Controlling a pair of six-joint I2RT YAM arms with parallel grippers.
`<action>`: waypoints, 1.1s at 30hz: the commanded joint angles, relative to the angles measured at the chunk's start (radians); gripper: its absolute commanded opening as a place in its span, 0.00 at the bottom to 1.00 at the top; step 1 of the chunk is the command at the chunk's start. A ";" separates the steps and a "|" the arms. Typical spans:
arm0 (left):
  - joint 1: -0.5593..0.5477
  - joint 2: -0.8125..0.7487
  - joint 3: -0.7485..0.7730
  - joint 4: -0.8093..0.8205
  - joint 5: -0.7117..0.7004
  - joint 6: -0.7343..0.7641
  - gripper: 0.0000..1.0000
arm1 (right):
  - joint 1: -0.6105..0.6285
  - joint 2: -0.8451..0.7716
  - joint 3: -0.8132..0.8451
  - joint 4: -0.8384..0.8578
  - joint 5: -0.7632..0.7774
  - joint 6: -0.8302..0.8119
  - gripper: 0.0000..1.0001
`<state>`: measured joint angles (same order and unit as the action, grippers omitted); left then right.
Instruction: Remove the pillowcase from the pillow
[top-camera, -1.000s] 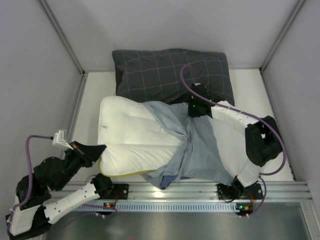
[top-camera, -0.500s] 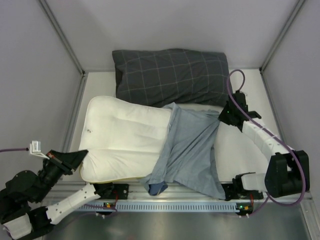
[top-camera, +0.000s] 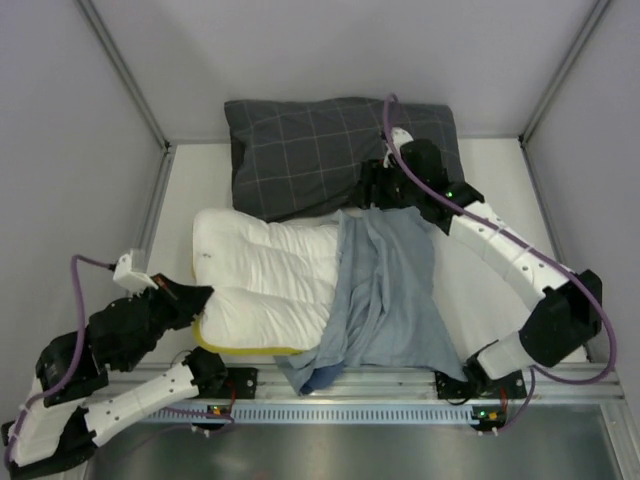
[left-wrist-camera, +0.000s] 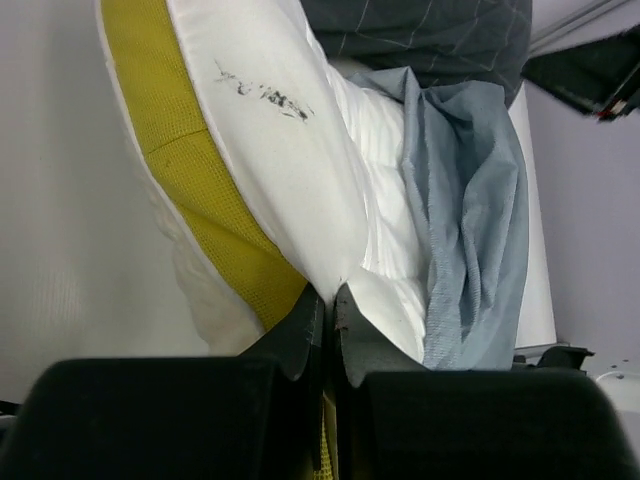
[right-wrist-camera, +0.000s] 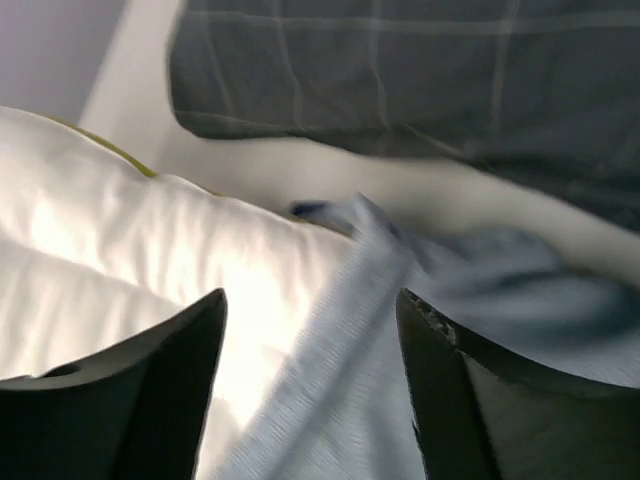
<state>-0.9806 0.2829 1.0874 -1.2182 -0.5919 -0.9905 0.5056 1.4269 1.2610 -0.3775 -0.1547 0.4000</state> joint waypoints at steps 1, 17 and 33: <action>0.003 0.012 -0.001 0.123 0.000 0.007 0.00 | 0.037 0.119 0.201 -0.073 -0.052 -0.056 0.71; 0.003 -0.137 -0.037 0.108 -0.017 -0.004 0.00 | 0.101 -0.493 -0.348 -0.131 0.041 -0.053 0.99; 0.002 -0.137 -0.067 0.106 -0.025 -0.008 0.00 | 0.157 -0.589 -0.578 -0.179 -0.270 0.051 0.96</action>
<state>-0.9810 0.1436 1.0264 -1.2110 -0.5983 -0.9932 0.6403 0.8707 0.6765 -0.5785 -0.3759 0.4297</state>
